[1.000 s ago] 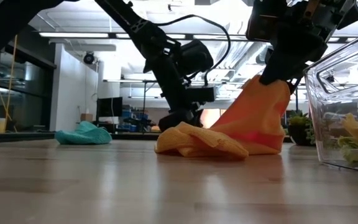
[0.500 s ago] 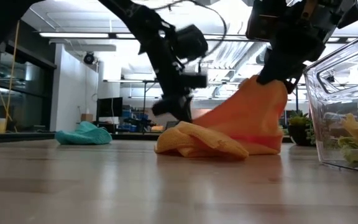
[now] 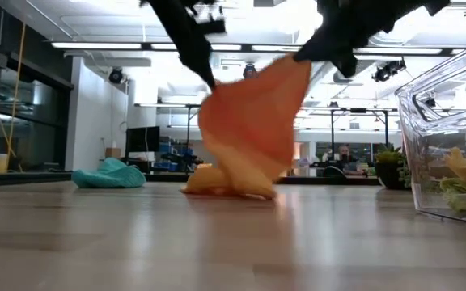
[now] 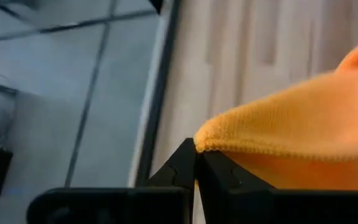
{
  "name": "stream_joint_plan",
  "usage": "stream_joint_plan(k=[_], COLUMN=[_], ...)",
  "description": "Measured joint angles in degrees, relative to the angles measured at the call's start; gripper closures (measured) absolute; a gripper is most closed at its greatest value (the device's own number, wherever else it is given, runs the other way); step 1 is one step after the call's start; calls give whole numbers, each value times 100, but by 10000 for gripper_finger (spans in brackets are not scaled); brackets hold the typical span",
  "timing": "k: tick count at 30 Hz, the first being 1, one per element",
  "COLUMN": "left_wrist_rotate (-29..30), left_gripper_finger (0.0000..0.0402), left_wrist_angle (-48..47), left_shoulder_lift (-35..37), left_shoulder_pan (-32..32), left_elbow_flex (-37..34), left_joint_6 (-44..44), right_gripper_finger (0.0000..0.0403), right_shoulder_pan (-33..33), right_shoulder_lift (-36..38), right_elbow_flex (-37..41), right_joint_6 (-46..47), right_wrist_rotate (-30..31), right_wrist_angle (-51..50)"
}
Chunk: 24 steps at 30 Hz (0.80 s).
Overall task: Fold microfiber towels
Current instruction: Fold the orange microfiber cloth
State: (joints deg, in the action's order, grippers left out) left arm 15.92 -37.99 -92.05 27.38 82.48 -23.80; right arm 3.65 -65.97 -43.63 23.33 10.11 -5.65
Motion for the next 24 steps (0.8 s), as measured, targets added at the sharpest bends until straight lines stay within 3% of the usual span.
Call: stream_joint_plan(k=[7,16,24], left_wrist_rotate=[44,319,213], left_gripper_finger=[401,402,402], left_wrist_angle=[144,265,-414], left_shoulder_lift=[982,1279,1168], left_shoulder_pan=[384,744,658], left_elbow_flex=[2,2,1], left_joint_6=[175,-299,392], right_gripper_finger=[403,403,403], right_shoulder_pan=[-1005,-2258,-2405], right_shoulder_lift=[157,159,157], right_elbow_flex=[-961,-2181,-2230], right_joint_6=[-1085,-2397,-2459], right_wrist_rotate=[205,638,462], right_wrist_angle=[-1251,-2241,-2649])
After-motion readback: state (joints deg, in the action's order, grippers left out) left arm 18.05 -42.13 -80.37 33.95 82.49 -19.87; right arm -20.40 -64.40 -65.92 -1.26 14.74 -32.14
